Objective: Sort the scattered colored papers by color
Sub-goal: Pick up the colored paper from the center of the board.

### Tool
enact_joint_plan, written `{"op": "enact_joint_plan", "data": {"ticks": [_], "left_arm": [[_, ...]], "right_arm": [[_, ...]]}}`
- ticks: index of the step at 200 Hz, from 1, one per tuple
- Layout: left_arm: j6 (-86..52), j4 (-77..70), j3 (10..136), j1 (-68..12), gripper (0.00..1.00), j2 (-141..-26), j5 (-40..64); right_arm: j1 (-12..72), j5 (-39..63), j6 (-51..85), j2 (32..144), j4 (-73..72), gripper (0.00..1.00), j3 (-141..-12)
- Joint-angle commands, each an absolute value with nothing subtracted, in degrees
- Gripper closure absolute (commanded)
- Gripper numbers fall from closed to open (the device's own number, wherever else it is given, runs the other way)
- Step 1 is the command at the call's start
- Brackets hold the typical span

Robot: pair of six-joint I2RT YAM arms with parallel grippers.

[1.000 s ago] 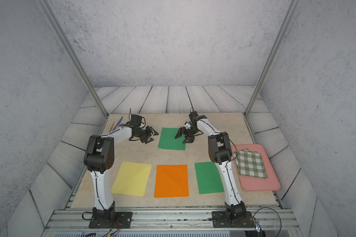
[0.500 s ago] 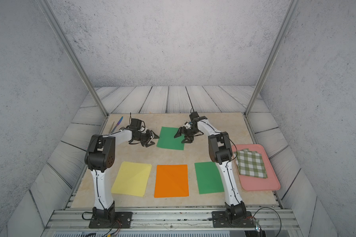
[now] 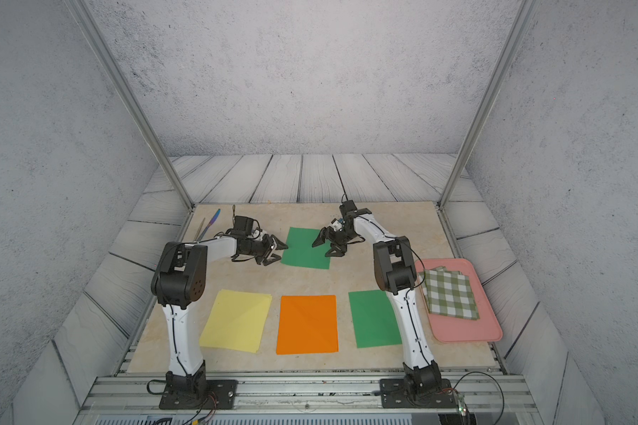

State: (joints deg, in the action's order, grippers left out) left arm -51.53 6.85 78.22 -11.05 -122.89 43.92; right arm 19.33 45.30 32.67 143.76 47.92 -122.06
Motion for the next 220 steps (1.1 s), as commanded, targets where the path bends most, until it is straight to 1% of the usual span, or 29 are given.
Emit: {"op": "enact_joint_plan", "data": {"ticks": [1,51,80,129,156,185,220], "left_arm": [[-51.6,11.0,75.3,-11.6,0.38,-124.2,42.1],[-52.0,9.6,75.3,-12.0,0.37,-124.7,43.4],[-52.5,8.5,78.1,-12.1,0.37,-127.1,45.6],[-50.9,11.2,86.7,-12.0,0.37,-132.3,49.0],[-47.1,17.1,93.2,-12.0,0.37,-135.9,50.5],[-45.3,19.5,98.9,-12.0,0.37,-140.3,53.5],[-43.6,21.3,102.9,-12.0,0.38,-144.1,55.5]], "right_arm": [[19.9,41.7,32.4,147.1,48.5,0.24,-120.0],[20.0,42.0,32.4,147.1,48.3,0.24,-119.8],[20.0,42.0,31.7,147.1,48.5,0.24,-119.2],[20.1,42.0,30.6,146.9,49.0,0.24,-118.1],[20.2,41.8,29.3,146.5,50.2,0.24,-117.8],[20.2,41.5,27.7,145.7,51.4,0.24,-116.3],[20.2,40.5,25.0,144.5,53.1,0.24,-113.9]]}}
